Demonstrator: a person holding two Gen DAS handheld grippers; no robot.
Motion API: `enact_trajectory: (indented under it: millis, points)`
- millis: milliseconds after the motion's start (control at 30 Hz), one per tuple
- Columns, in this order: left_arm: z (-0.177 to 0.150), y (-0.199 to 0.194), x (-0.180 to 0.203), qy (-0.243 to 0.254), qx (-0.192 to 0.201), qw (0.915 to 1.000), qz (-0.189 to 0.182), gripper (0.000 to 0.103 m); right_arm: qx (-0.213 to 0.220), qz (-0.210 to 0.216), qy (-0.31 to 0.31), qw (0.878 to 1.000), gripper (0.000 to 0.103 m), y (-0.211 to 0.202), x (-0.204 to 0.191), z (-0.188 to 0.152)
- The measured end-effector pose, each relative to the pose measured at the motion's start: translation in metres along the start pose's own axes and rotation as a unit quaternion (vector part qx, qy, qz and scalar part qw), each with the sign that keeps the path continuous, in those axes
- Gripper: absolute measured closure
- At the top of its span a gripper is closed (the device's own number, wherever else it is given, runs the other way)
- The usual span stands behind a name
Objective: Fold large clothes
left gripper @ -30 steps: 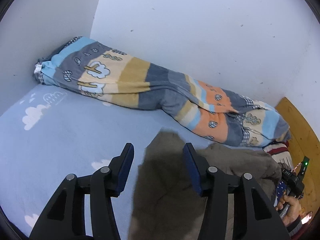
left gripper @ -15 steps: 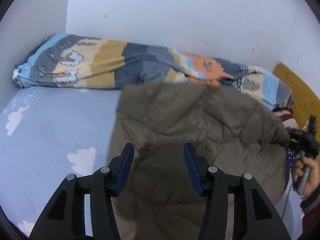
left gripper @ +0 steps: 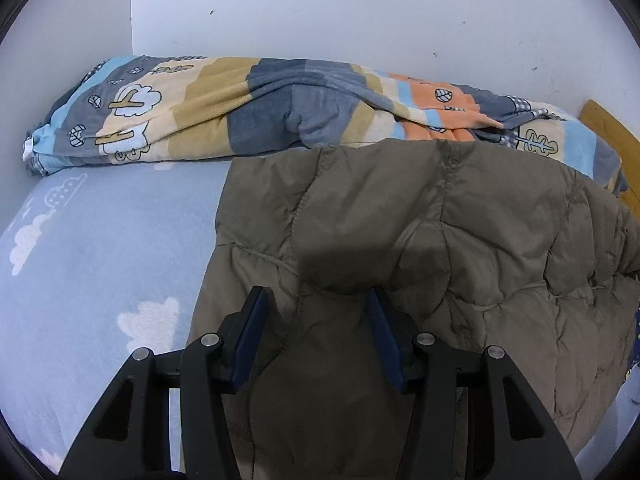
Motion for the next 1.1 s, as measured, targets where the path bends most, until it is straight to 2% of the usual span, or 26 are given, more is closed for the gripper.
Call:
enact_trajectory:
  millis: [200, 300, 433, 467, 600, 700, 767, 800, 867, 1000, 1100]
  points:
    - [0.004, -0.012, 0.009, 0.019, 0.018, 0.9996, -0.004, 0.052, -0.001, 0.02, -0.017, 1.0, 0.069, -0.015, -0.006, -0.002]
    - [0.006, -0.012, 0.014, 0.026, 0.021, 0.9995, 0.0, 0.052, -0.003, 0.042, 0.008, 0.999, 0.068, -0.018, -0.001, 0.005]
    - [0.005, -0.013, 0.015, 0.026, 0.024, 0.9994, -0.003, 0.052, 0.006, 0.064, 0.039, 0.997, 0.06, -0.026, 0.007, 0.011]
    - [0.005, -0.013, 0.015, 0.026, 0.025, 0.9994, -0.003, 0.052, 0.014, 0.07, 0.041, 0.997, 0.055, -0.031, 0.008, 0.012]
    - [0.006, -0.015, 0.02, 0.031, 0.027, 0.9991, -0.006, 0.052, 0.045, 0.062, 0.021, 0.997, 0.05, -0.051, 0.008, 0.021]
    - [0.006, -0.015, 0.026, 0.035, 0.028, 0.9989, -0.01, 0.052, 0.037, 0.016, -0.037, 0.998, 0.05, -0.048, -0.002, 0.016]
    - [0.006, -0.007, 0.03, 0.041, 0.017, 0.999, -0.004, 0.052, 0.016, -0.015, -0.096, 0.995, 0.058, -0.036, -0.012, 0.004]
    - [0.005, -0.002, 0.03, 0.041, 0.011, 0.9991, -0.003, 0.052, 0.012, -0.039, -0.13, 0.991, 0.061, -0.027, -0.017, -0.006]
    - [0.005, 0.01, 0.03, 0.037, -0.004, 0.9993, 0.001, 0.052, -0.012, -0.055, -0.17, 0.984, 0.064, -0.005, -0.022, -0.021]
    - [0.004, 0.036, 0.027, 0.026, -0.032, 0.9991, 0.011, 0.052, -0.036, -0.104, -0.212, 0.971, 0.064, 0.038, -0.018, -0.038]
    - [0.001, 0.054, 0.025, 0.023, -0.043, 0.9987, 0.018, 0.05, -0.047, -0.168, -0.236, 0.956, 0.068, 0.072, -0.003, -0.04]
Point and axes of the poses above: each gripper's, at about its wrist camera, not at the fingertips, and y roughly the way its jaws point, x to its right, z to its top, the point moved 1 cm from there along y, roughly the way its jaws point, and after that the axes turned 9 degrees about y, right-handed, at the moved point
